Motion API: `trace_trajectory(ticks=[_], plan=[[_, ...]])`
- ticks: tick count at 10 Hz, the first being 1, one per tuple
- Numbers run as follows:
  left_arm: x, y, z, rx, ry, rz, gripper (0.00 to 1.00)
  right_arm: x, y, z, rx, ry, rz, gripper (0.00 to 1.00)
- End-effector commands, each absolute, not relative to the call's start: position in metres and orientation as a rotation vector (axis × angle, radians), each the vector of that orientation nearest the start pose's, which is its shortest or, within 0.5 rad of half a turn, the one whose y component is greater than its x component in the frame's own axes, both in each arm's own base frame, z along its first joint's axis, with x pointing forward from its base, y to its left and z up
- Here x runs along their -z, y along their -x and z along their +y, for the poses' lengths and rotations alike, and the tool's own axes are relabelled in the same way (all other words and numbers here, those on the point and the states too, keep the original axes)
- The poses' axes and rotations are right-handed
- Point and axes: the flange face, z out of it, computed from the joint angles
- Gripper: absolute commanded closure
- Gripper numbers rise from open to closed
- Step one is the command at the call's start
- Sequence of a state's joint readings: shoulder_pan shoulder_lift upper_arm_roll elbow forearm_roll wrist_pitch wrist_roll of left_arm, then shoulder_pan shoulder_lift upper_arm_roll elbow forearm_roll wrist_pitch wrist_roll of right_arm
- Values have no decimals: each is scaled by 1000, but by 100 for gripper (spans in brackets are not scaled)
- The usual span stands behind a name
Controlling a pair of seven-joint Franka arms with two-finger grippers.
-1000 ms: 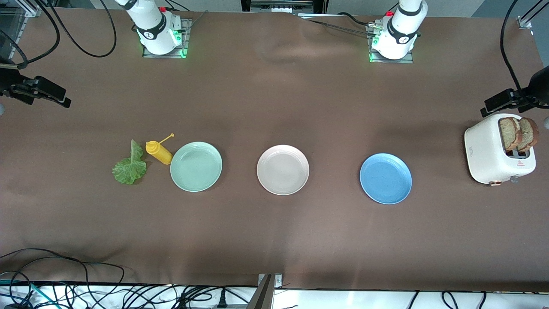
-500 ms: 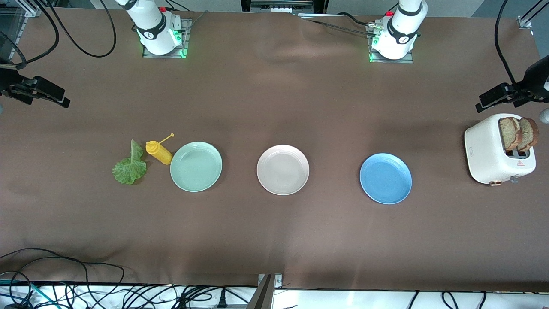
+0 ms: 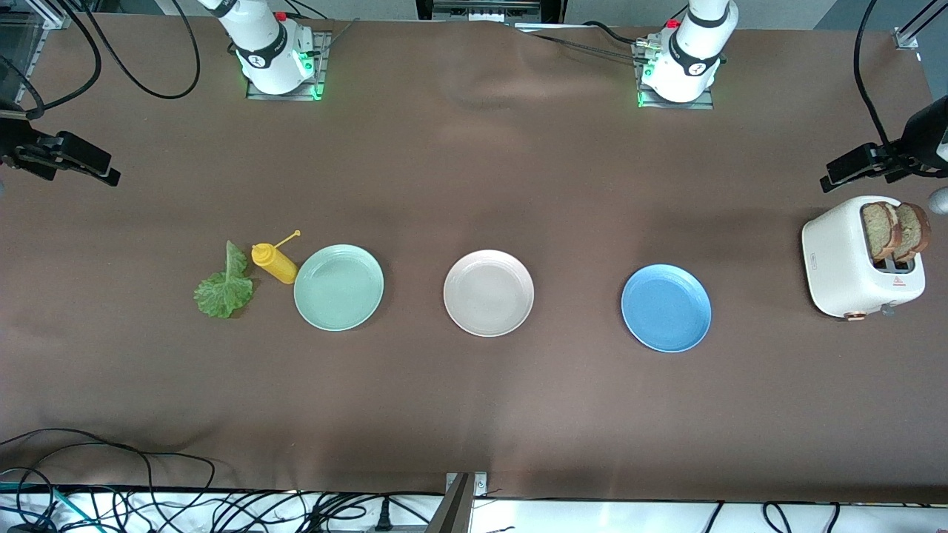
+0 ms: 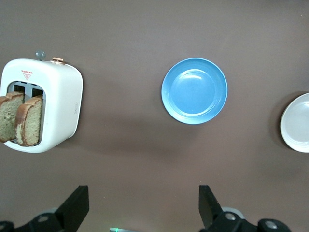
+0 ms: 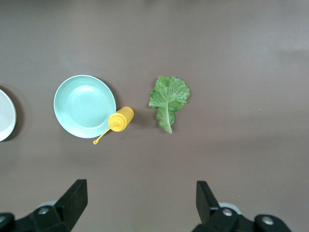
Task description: Make sandwich on beige plate with both arms
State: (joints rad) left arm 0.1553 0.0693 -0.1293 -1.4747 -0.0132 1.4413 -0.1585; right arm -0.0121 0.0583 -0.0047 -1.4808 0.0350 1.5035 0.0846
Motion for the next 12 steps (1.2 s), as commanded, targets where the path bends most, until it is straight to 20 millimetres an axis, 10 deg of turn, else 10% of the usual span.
trace_trajectory(ticks=[1,12], plan=[[-623,-559,16,-171,3143,-295,0,-635,-563,-5,-59,3087,156,0],[-631,-561,-4,-135,3163,-236,0,-634,-561,-7,-85,3095,161,0]])
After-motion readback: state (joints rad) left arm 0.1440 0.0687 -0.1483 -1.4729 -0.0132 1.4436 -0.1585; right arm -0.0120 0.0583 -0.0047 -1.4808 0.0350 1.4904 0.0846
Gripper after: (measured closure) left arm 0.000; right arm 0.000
